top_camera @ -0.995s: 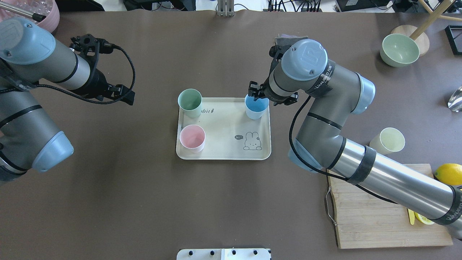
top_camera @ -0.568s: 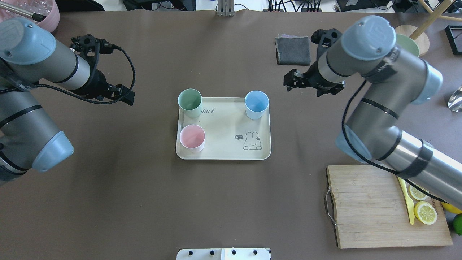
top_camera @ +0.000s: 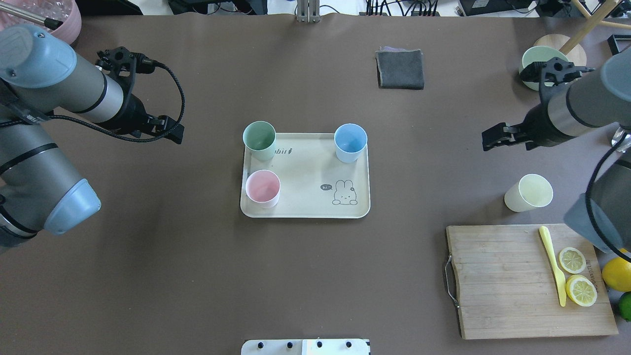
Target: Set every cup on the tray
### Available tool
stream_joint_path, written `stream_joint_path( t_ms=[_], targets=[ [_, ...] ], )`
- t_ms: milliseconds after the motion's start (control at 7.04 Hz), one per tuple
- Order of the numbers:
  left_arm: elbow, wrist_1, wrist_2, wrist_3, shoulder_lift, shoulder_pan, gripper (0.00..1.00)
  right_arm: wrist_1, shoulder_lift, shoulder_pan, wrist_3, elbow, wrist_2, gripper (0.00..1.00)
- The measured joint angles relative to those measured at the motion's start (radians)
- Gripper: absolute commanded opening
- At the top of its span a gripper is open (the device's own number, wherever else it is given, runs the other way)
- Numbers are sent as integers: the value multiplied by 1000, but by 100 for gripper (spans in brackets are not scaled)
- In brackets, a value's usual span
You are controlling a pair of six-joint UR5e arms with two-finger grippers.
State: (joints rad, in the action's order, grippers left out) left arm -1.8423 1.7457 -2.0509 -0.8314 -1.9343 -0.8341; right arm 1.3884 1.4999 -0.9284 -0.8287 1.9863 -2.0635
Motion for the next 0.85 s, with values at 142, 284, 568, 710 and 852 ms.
stream_joint_path(
  t_ms=[142,284,568,710,852],
  targets=[
    [0,0,0,-2,0,1,98,-50,85,-23,69,4,-12,100],
    [0,0,0,-3,0,1,98,-141,162,-34,98,-15,-20,100],
    [0,0,0,-3,0,2,98,-314,236,-38,109,-98,-25,100],
    [0,0,0,-4,-1,2,98,-356,237,-36,105,-135,-23,99],
    [-1,0,0,-6,-1,3,98,-373,231,-35,98,-160,-18,97]
  ],
)
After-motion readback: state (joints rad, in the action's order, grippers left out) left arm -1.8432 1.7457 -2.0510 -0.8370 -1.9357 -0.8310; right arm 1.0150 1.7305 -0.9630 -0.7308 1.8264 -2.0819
